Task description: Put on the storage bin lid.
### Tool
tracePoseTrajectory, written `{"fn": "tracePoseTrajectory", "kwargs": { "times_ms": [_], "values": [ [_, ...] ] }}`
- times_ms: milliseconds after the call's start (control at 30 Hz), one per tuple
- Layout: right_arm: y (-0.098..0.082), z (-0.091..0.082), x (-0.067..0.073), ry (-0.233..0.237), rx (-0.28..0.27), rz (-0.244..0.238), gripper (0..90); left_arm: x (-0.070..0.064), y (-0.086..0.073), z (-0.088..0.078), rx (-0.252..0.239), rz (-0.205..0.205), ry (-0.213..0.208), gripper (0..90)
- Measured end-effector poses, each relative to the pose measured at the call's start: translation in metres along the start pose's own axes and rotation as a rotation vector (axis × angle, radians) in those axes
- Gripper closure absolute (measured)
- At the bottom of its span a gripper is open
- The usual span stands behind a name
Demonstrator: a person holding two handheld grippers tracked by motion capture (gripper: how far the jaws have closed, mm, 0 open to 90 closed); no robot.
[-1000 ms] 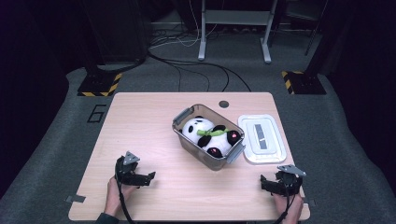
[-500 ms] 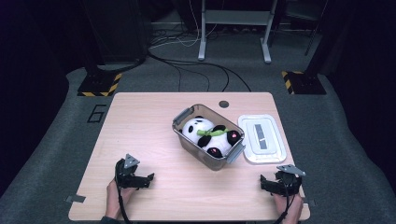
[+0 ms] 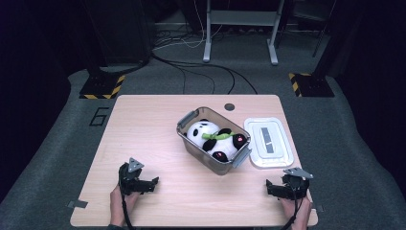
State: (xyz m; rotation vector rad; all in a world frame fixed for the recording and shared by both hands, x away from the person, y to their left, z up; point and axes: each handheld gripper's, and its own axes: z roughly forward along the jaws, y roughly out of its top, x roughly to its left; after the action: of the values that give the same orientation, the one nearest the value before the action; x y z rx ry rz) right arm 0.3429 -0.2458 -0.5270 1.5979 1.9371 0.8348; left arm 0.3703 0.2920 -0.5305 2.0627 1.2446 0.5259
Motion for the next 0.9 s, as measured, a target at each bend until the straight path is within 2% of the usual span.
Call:
{"fn": "tracePoseTrajectory", "kwargs": {
  "times_ms": [200, 367, 500, 767, 867, 900],
  "values": [
    [0.019, 0.004, -0.002, 0.017, -0.032, -0.033, 0.0, 0.000, 0.000, 0.000, -0.001, 0.000, -0.002, 0.0],
    [0.044, 0.014, -0.005, 0.050, -0.018, -0.079, 0.0, 0.000, 0.000, 0.000, -0.001, 0.000, -0.002, 0.0],
    [0.063, 0.026, -0.010, 0.069, -0.016, -0.074, 0.0, 0.000, 0.000, 0.000, 0.000, 0.002, -0.004, 0.0],
    [0.101, 0.056, -0.017, 0.056, -0.046, -0.065, 0.0, 0.000, 0.000, 0.001, -0.003, 0.006, -0.004, 0.0],
    [0.113, 0.066, -0.018, 0.064, -0.044, -0.075, 0.0, 0.000, 0.000, 0.001, -0.004, 0.006, -0.002, 0.0],
    [0.118, 0.072, -0.018, 0.068, -0.035, -0.066, 0.0, 0.000, 0.000, 0.001, -0.004, 0.006, -0.003, 0.0]
  ]
}}
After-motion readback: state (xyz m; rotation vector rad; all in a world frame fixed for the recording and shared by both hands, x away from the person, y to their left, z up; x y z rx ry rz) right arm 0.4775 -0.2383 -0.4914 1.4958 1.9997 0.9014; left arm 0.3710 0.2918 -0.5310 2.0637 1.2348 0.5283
